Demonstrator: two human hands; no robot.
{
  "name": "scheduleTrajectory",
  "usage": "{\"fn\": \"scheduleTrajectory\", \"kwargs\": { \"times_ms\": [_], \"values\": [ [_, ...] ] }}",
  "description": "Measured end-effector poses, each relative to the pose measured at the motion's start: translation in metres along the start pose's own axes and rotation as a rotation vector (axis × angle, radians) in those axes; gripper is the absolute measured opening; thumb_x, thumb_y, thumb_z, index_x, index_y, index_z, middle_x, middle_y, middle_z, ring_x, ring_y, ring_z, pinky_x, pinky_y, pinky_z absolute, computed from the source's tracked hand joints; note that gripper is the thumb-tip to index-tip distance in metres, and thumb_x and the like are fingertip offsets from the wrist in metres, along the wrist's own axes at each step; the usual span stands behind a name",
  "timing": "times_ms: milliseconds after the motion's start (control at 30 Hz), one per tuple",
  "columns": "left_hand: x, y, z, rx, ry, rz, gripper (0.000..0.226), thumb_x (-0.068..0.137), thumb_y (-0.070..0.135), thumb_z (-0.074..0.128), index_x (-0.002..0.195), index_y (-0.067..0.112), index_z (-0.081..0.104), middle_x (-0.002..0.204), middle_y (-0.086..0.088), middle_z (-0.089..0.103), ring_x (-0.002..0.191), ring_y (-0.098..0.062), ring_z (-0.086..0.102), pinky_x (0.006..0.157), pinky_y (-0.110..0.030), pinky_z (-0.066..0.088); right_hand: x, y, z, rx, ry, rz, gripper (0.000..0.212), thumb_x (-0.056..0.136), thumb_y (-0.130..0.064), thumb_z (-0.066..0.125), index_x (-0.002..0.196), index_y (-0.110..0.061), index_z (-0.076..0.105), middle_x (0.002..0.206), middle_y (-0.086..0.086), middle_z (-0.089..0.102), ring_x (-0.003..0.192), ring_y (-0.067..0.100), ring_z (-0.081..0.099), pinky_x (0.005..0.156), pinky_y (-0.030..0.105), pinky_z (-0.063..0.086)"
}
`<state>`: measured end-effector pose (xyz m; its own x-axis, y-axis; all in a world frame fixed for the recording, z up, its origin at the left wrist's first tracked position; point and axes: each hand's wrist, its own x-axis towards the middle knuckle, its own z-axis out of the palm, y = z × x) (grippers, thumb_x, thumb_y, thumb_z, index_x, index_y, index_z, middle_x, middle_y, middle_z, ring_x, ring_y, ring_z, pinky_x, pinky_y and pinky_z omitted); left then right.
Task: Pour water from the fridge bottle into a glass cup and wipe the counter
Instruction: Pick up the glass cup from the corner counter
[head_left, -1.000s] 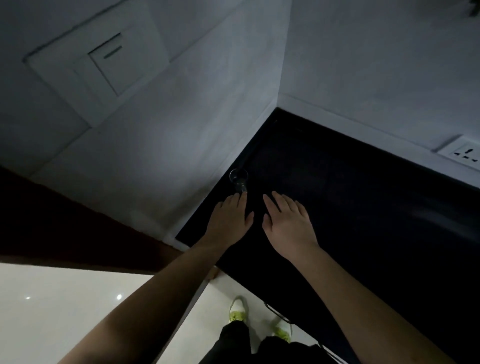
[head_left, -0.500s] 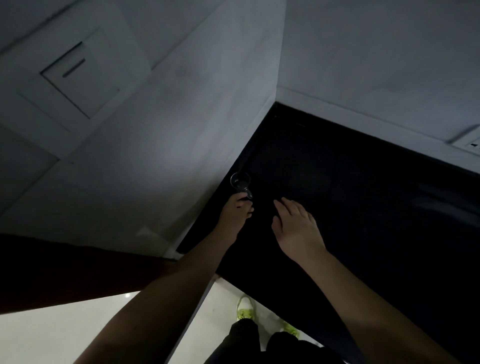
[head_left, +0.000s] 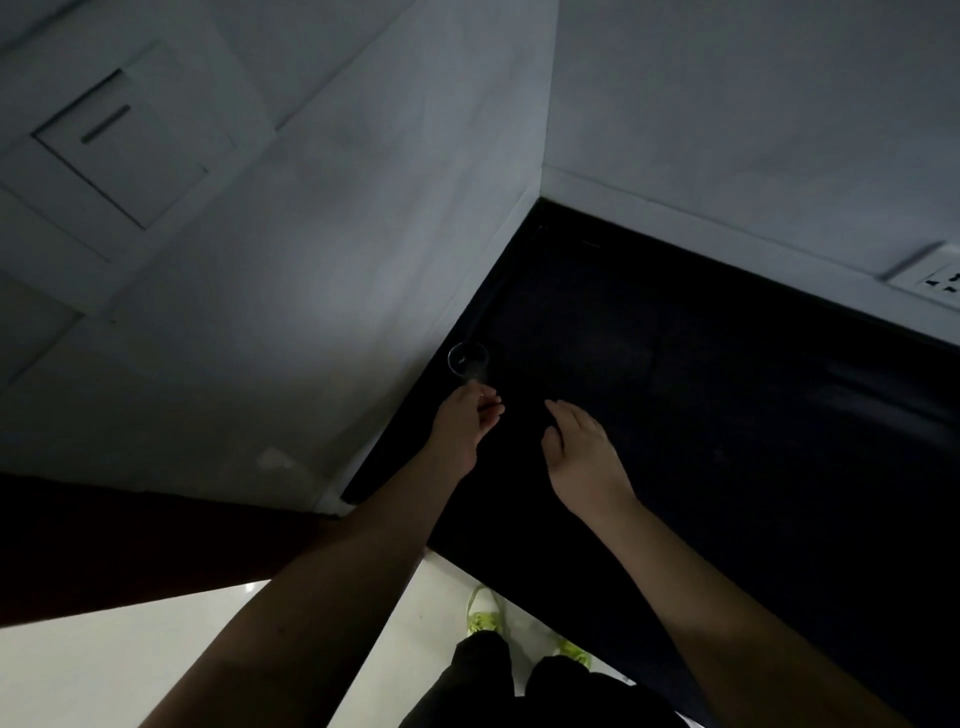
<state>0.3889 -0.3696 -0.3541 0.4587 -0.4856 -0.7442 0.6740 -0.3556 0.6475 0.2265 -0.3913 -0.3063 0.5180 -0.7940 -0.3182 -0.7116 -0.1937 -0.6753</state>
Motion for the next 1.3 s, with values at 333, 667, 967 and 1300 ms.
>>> {"fn": "scheduleTrajectory", "kwargs": {
  "times_ms": [333,667,967,1300],
  "values": [
    [-0.016,0.004,-0.026,0.218,-0.057,0.205,0.032,0.104,0.018,0.045,0.076,0.008,0.057,0.073,-0.010,0.061,0.067,-0.017,0.058,0.064,-0.023,0.051,-0.004,-0.011,-0.005,0.959,-0.080,0.330,0.039,0.101,-0.030,0.038,0.136,-0.021,0.053,0.132,-0.005,0.057,0.121,0.008,0.053,0.092,0.020,0.040],
    [-0.074,0.009,-0.028,0.500,-0.384,0.344,0.036,0.104,0.020,0.045,0.071,0.012,0.057,0.071,-0.004,0.064,0.061,-0.010,0.056,0.063,-0.022,0.048,-0.020,-0.018,-0.023,1.152,0.008,0.367,0.039,0.101,-0.030,0.041,0.133,-0.011,0.055,0.130,0.004,0.060,0.118,0.016,0.057,0.100,0.029,0.041],
    [-0.118,0.029,-0.011,0.744,-0.622,0.411,0.039,0.102,0.039,0.044,0.068,0.021,0.053,0.068,0.002,0.050,0.062,-0.015,0.043,0.066,-0.030,0.038,-0.070,-0.010,-0.065,1.141,0.077,0.289,0.045,0.104,-0.039,0.033,0.124,-0.011,0.061,0.118,0.007,0.070,0.108,0.019,0.067,0.096,0.034,0.049],
    [-0.148,0.027,0.032,0.949,-0.790,0.466,0.042,0.100,0.047,0.045,0.068,0.022,0.056,0.066,0.006,0.054,0.062,-0.013,0.049,0.071,-0.029,0.046,-0.128,0.010,-0.078,1.292,0.277,0.293,0.044,0.105,-0.037,0.029,0.122,-0.011,0.061,0.121,0.008,0.068,0.113,0.021,0.064,0.101,0.036,0.045]
  ]
}}
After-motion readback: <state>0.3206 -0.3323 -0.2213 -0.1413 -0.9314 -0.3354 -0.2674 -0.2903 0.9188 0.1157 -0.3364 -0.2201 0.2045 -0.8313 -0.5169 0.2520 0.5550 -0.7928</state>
